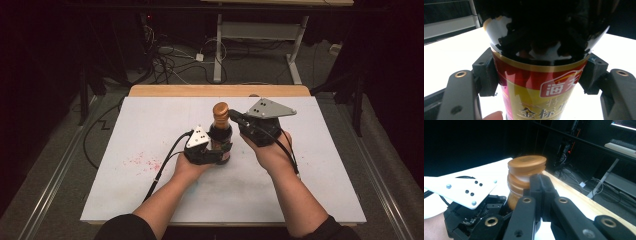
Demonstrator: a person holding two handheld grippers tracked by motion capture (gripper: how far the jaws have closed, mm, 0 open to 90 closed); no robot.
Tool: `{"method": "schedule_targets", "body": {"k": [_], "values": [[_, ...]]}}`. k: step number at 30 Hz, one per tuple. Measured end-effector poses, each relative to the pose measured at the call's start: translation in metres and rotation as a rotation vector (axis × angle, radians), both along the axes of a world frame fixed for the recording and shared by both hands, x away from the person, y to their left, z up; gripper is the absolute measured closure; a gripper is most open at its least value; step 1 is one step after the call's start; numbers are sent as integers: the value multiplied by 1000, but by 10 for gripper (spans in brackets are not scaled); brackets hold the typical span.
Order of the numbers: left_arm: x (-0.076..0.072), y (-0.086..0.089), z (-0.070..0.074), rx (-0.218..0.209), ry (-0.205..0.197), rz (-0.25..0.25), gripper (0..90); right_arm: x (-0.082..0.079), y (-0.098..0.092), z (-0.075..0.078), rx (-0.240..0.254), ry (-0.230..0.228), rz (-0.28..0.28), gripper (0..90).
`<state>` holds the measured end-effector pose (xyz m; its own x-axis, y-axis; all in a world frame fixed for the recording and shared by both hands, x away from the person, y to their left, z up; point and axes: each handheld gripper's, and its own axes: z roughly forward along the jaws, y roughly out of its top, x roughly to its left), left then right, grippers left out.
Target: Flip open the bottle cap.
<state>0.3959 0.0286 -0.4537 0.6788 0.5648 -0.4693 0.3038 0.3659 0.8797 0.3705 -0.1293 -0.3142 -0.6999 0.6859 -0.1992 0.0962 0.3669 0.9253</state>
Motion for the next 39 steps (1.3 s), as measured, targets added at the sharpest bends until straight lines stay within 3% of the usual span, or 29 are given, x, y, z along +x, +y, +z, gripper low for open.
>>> {"method": "schedule_targets", "body": {"k": [39], "values": [[-1,1,0,2,-3,1,287,2,9,12,-21,-25,4,900]]}}
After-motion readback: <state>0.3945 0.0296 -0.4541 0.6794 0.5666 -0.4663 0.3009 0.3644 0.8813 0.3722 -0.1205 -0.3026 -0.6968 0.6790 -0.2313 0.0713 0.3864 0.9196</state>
